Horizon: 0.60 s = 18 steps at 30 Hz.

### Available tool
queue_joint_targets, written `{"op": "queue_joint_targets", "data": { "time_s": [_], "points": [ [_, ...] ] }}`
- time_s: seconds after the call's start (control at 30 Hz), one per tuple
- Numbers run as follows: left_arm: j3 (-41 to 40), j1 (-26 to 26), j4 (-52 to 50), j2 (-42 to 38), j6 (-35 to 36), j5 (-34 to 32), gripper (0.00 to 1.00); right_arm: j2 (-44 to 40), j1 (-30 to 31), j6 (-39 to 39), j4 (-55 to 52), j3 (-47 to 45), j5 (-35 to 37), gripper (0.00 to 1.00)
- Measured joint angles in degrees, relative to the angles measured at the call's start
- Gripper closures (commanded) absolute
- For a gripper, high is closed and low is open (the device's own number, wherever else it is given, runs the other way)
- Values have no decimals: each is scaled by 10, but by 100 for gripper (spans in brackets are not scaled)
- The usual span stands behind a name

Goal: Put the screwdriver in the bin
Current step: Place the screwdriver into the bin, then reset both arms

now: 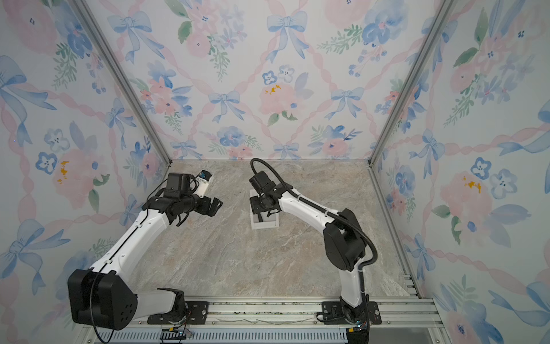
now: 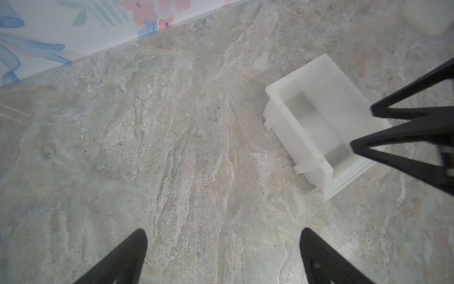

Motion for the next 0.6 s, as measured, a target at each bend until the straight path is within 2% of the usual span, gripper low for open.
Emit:
{"op": "queue_joint_targets", "data": {
  "time_s": [0.07,0.1,0.23,0.43,0.6],
  "points": [
    [0,10,3,8,-21,-6,2,-87,-22,9,26,-58,-1,5],
    [-1,17,9,10,-33,-9,2,-132,-41,12,45,-90,-4,2],
    [-26,38,61,8,-76,-25,2,-263,-138,16,106,-210,-3,3],
    [-148,45,180,-15,-114,-68,2,-331,-234,-25,131,-318,2,3],
    [-268,53,328,-29,-118,-90,2,-388,-287,-94,237,-452,2,3]
  ]
}}
